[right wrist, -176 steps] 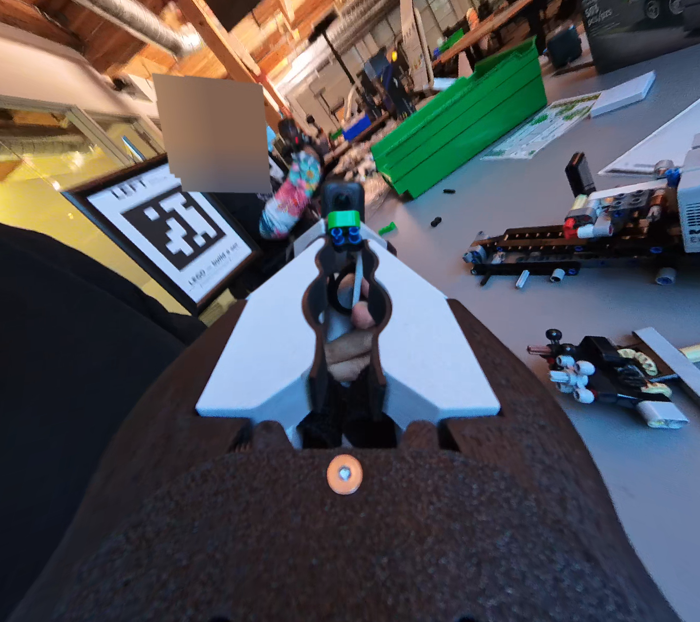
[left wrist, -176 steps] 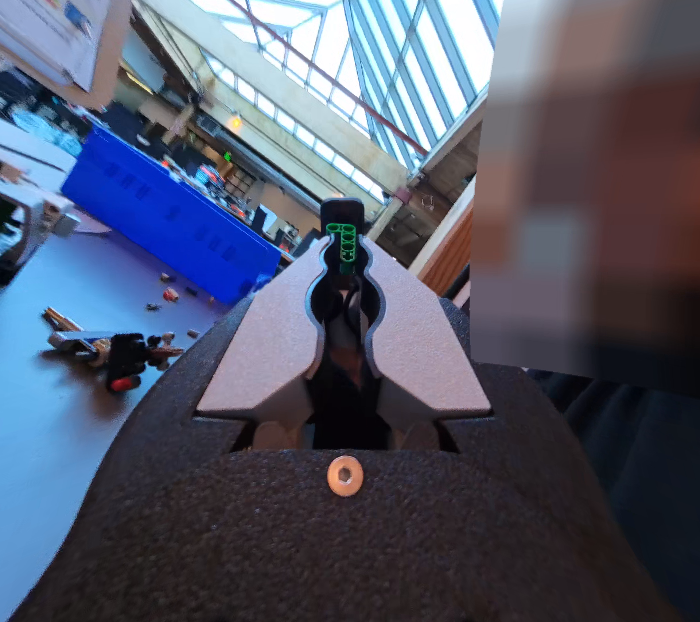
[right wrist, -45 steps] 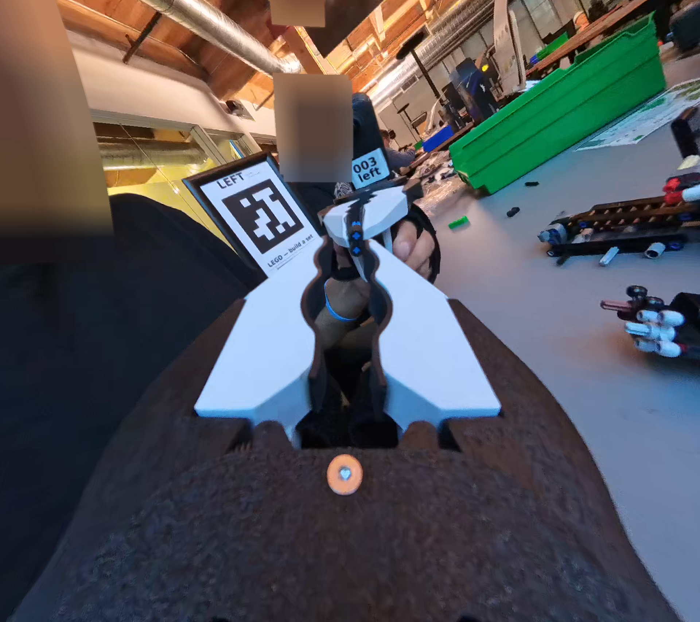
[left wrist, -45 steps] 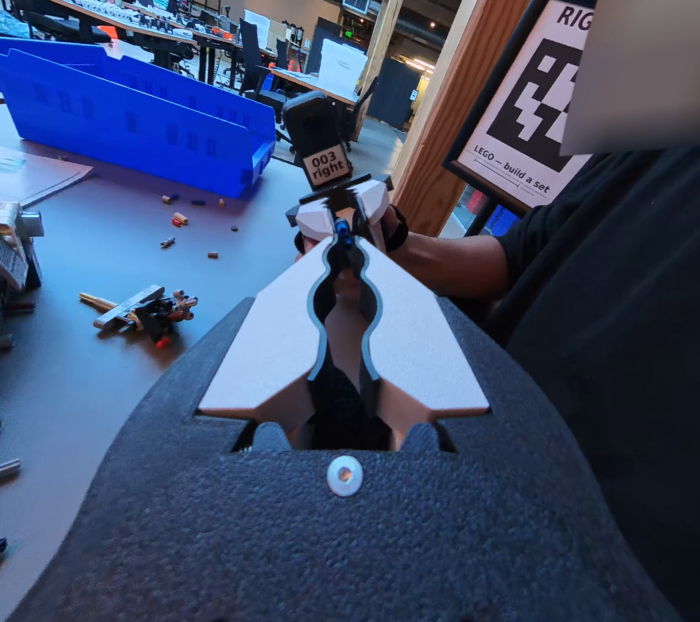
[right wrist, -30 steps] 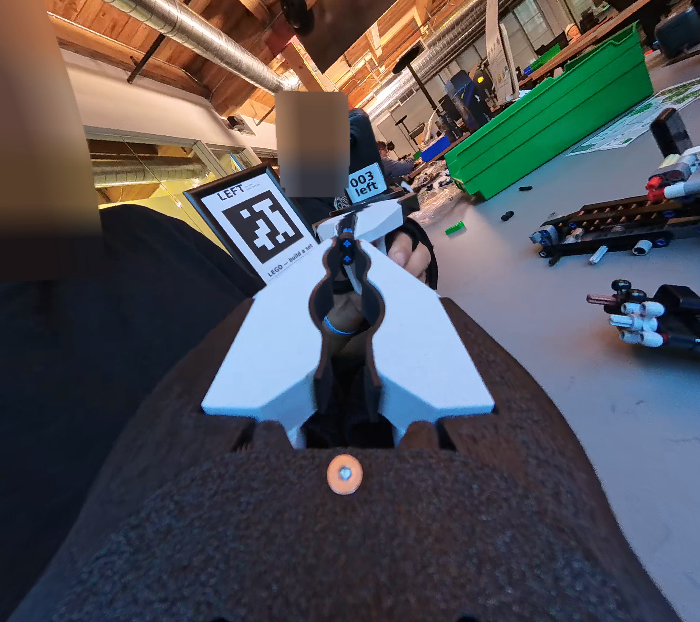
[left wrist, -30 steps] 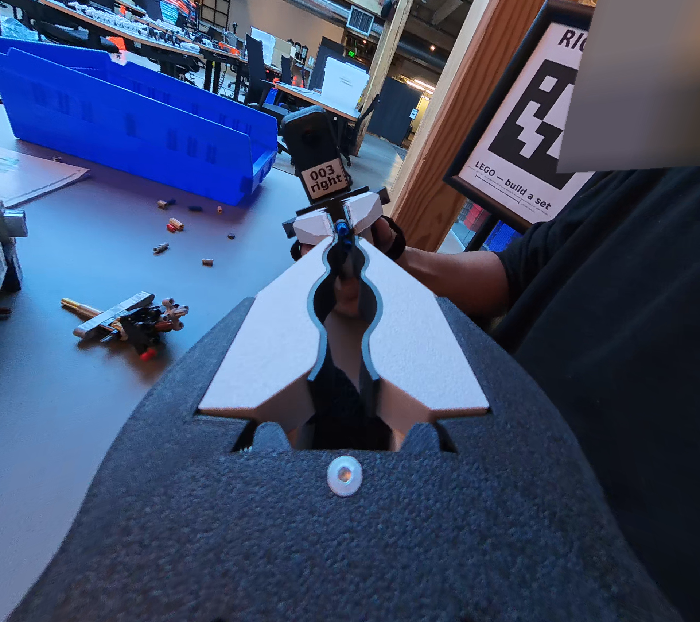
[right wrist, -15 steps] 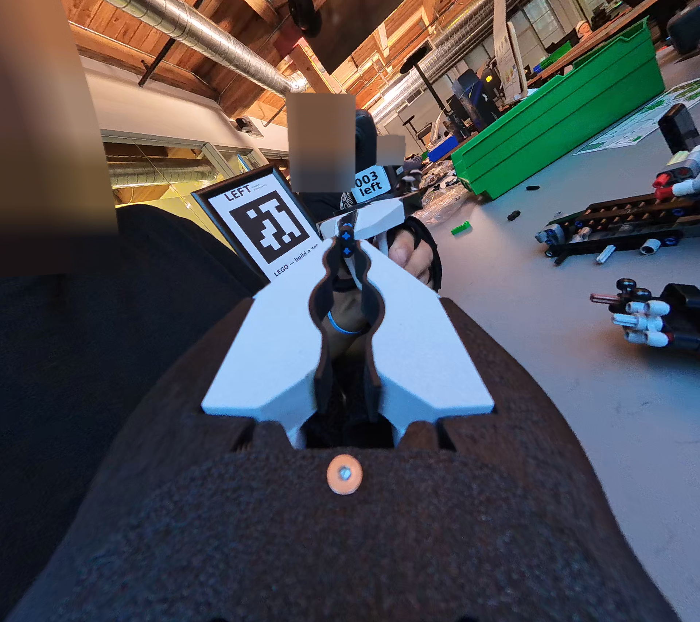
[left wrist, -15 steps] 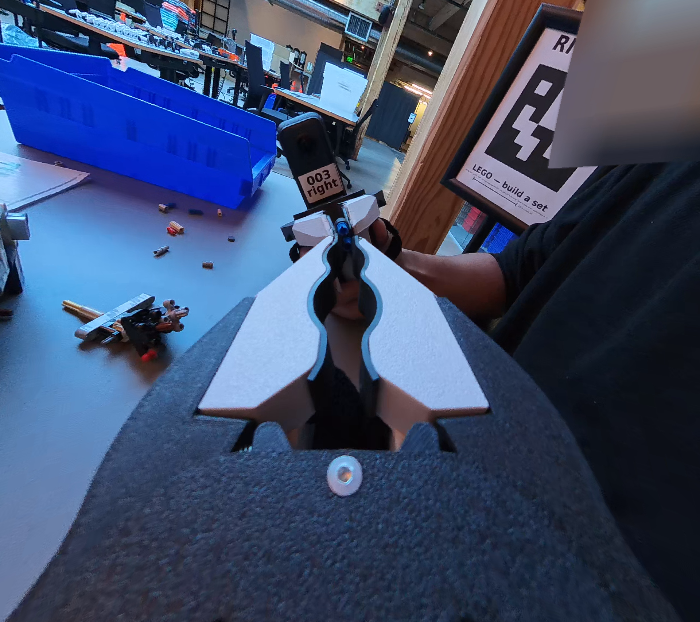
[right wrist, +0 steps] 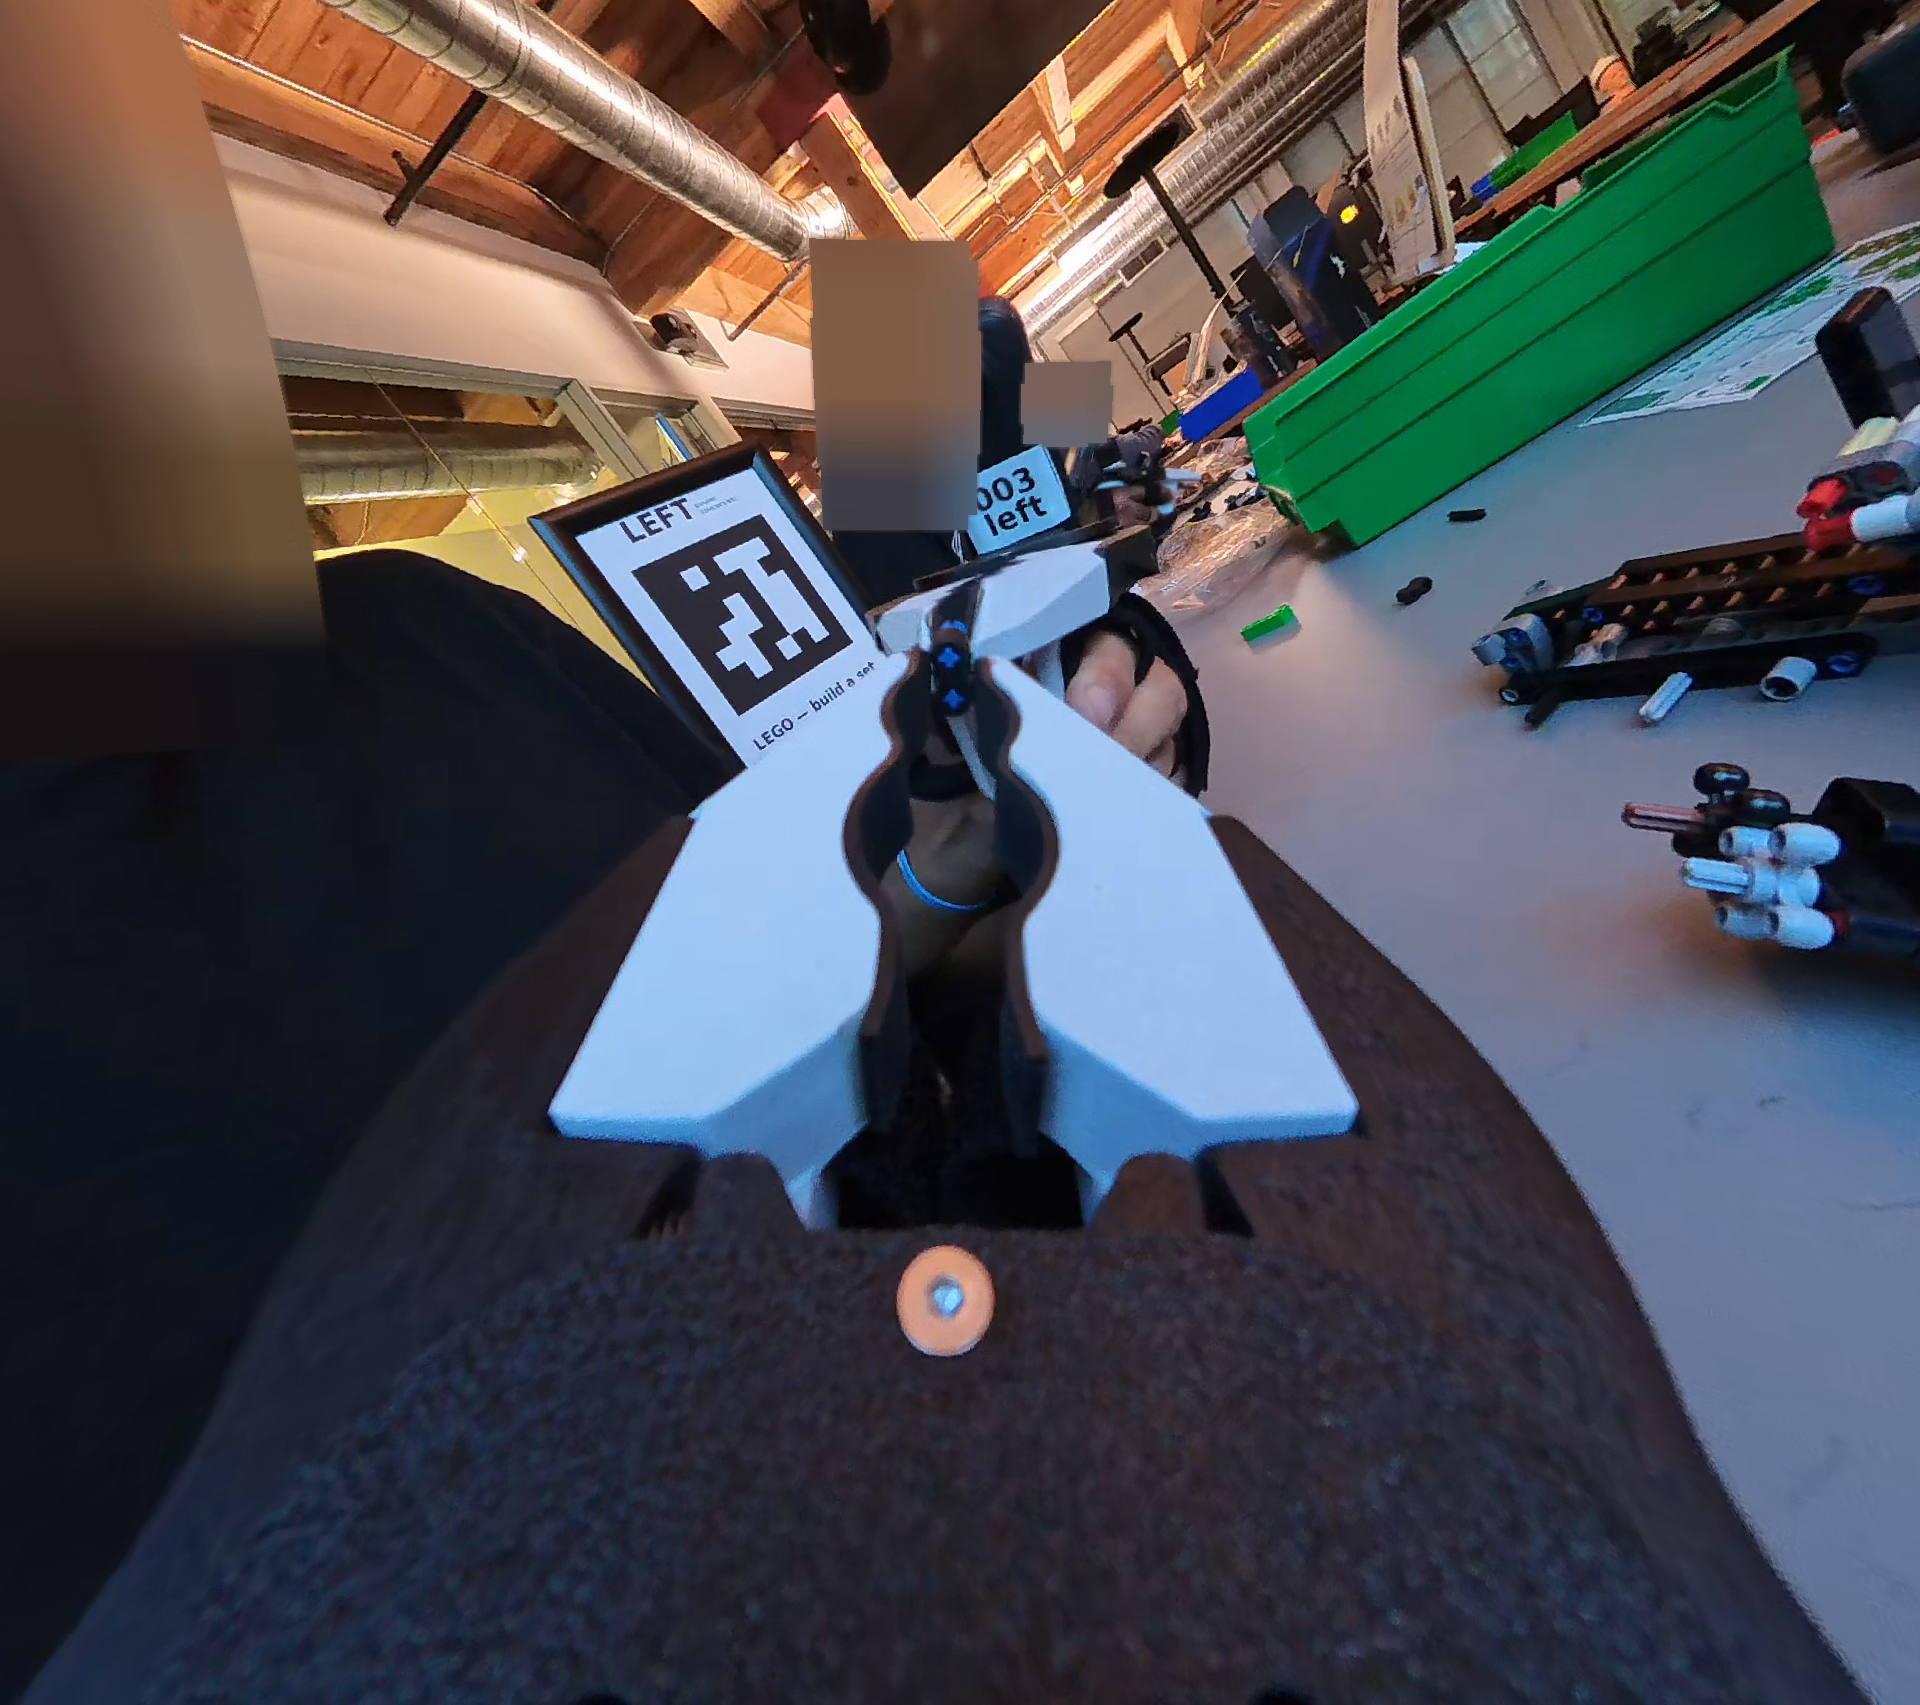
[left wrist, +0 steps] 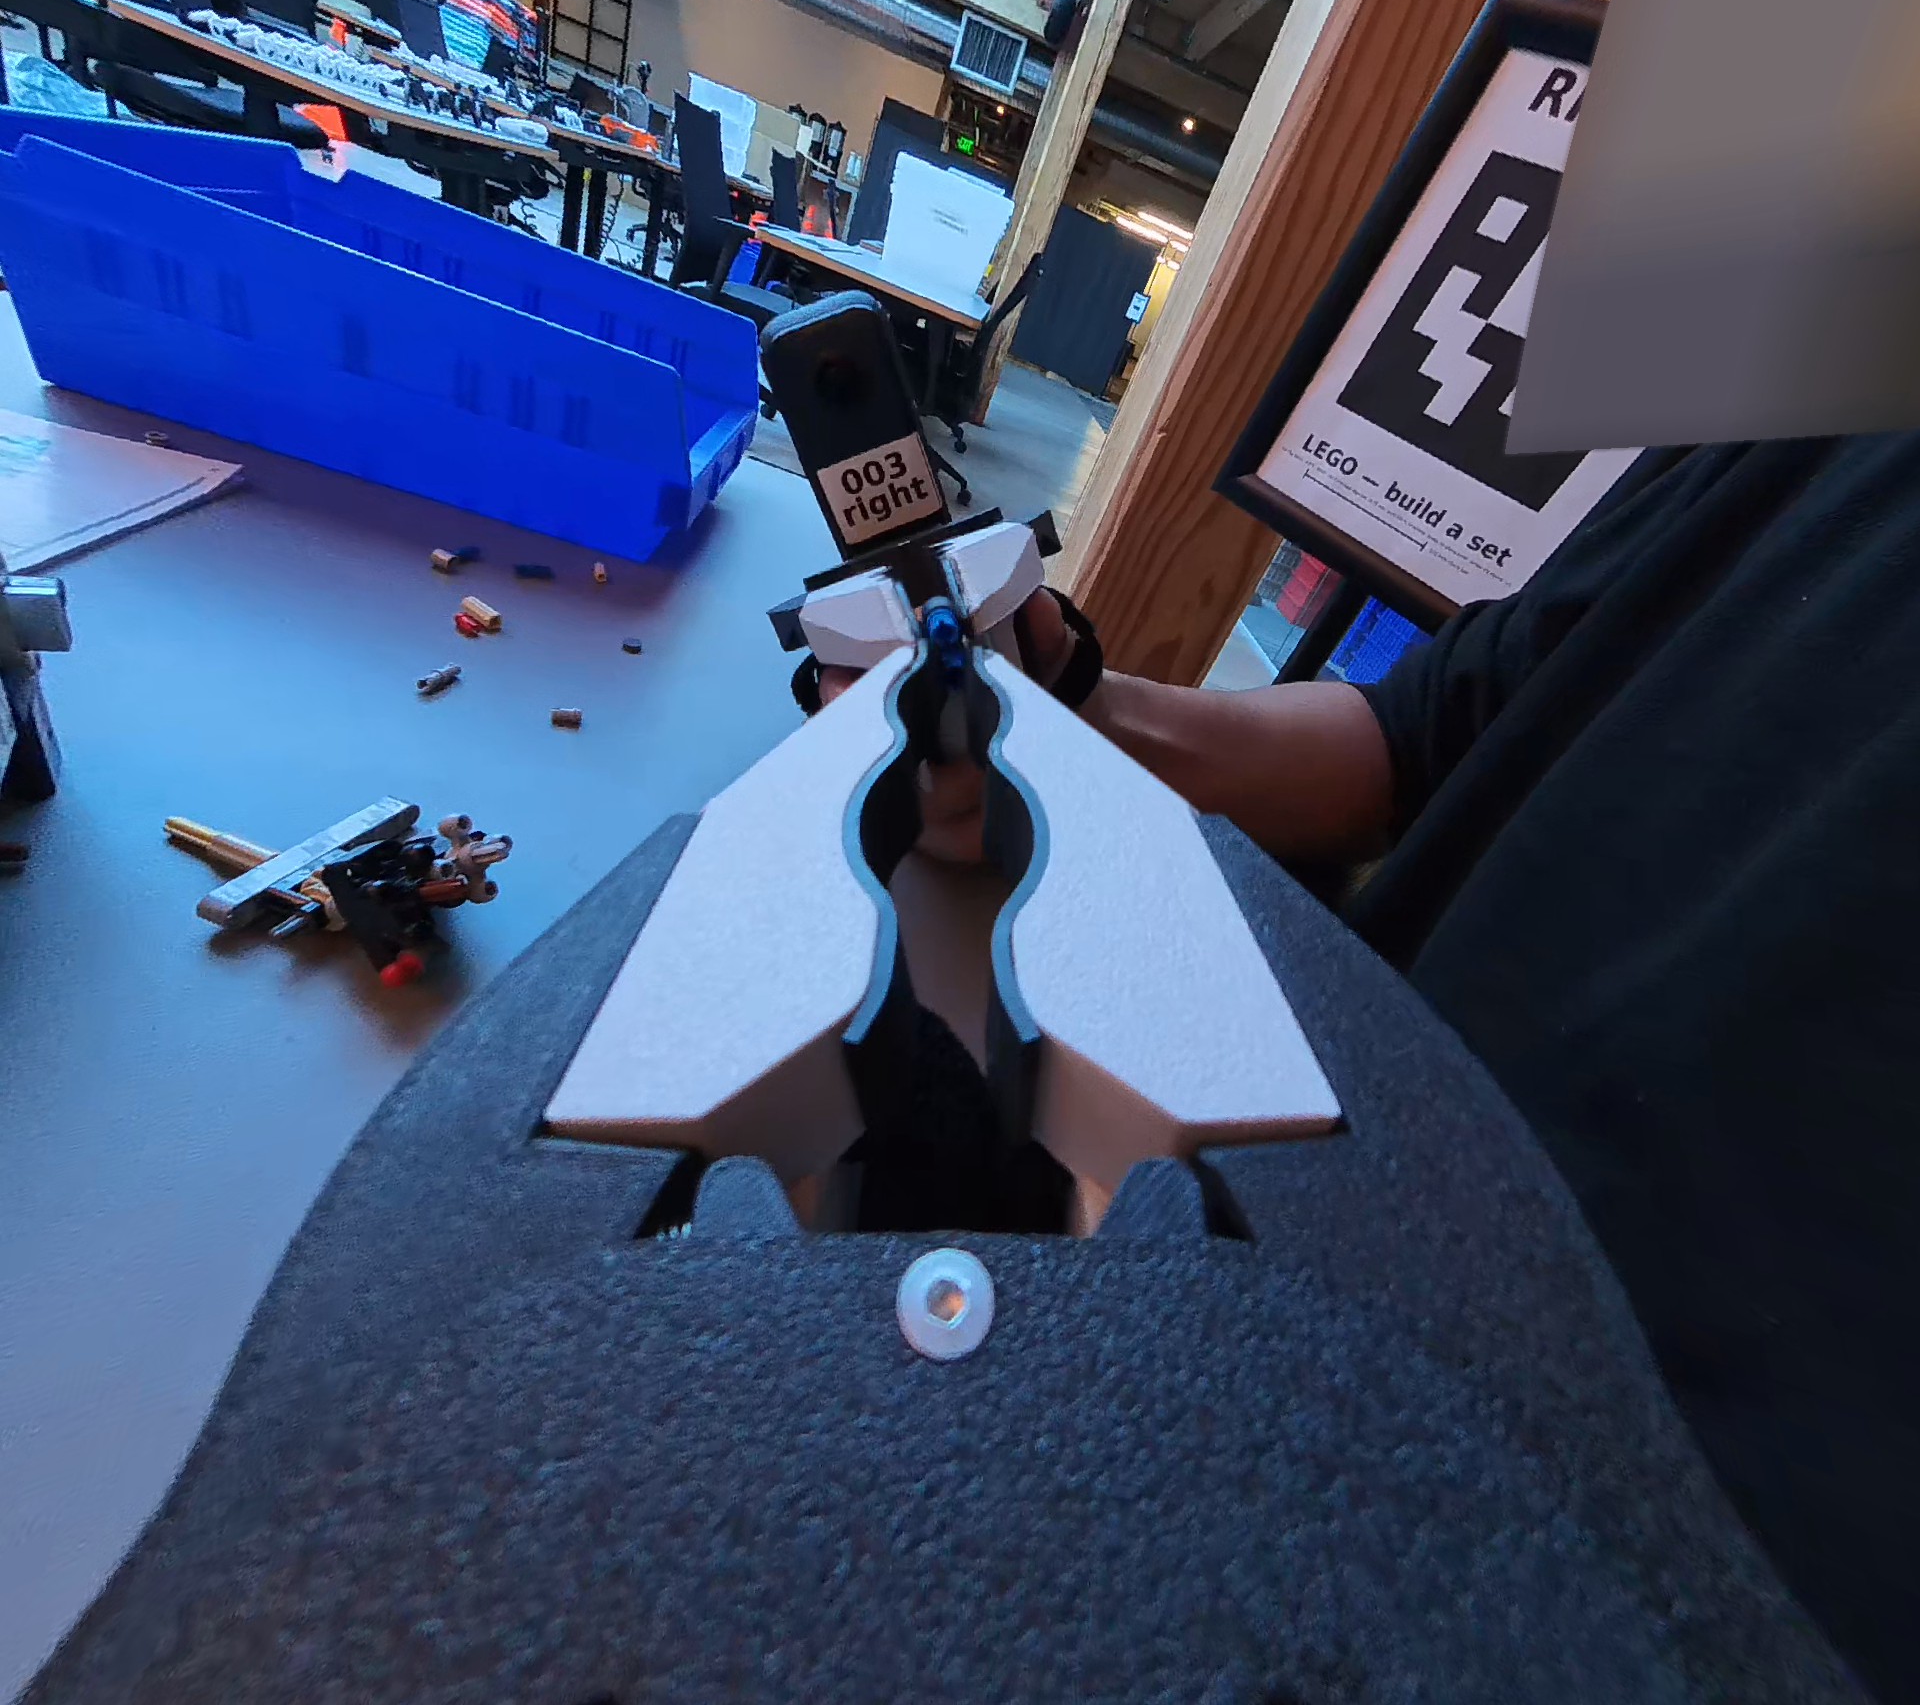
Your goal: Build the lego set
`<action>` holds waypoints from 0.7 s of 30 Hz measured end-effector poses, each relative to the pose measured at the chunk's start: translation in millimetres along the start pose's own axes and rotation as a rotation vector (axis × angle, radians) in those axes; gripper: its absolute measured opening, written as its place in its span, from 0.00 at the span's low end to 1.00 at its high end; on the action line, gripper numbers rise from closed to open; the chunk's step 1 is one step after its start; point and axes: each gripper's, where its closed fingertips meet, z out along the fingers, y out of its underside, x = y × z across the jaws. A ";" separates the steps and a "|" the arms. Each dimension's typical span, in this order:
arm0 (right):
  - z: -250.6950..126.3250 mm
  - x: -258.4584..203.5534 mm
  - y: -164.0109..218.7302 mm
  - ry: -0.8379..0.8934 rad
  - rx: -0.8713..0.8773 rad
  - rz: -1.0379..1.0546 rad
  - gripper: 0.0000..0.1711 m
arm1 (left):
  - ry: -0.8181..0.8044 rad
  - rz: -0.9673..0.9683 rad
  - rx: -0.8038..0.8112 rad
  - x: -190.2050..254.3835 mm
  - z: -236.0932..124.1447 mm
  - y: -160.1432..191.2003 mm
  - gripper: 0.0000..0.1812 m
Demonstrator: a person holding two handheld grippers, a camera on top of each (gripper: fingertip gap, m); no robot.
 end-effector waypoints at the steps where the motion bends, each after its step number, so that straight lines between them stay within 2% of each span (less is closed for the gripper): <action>1: 0.0 0.0 -0.1 0.001 -0.001 -0.003 0.04 | 0.000 0.002 -0.004 -0.1 0.2 0.4 0.01; 9: -1.9 4.9 0.3 0.047 -0.018 -0.041 0.02 | -0.025 0.009 -0.011 -3.8 1.9 2.1 0.01; 11: -2.9 9.5 4.8 0.083 -0.053 -0.064 0.02 | -0.057 0.071 -0.068 -7.2 -1.4 8.6 0.01; 13: -9.9 15.0 0.3 0.132 -0.052 -0.095 0.02 | -0.139 0.171 -0.182 -16.8 -12.2 19.8 0.08; 17: -32.3 39.0 -5.5 0.340 -0.138 -0.274 0.02 | -0.343 0.342 -0.633 -50.0 -46.1 78.3 0.11; 21: -44.5 53.7 -5.3 0.528 -0.228 -0.497 0.02 | -0.314 0.289 -0.808 -46.1 -55.4 103.6 0.10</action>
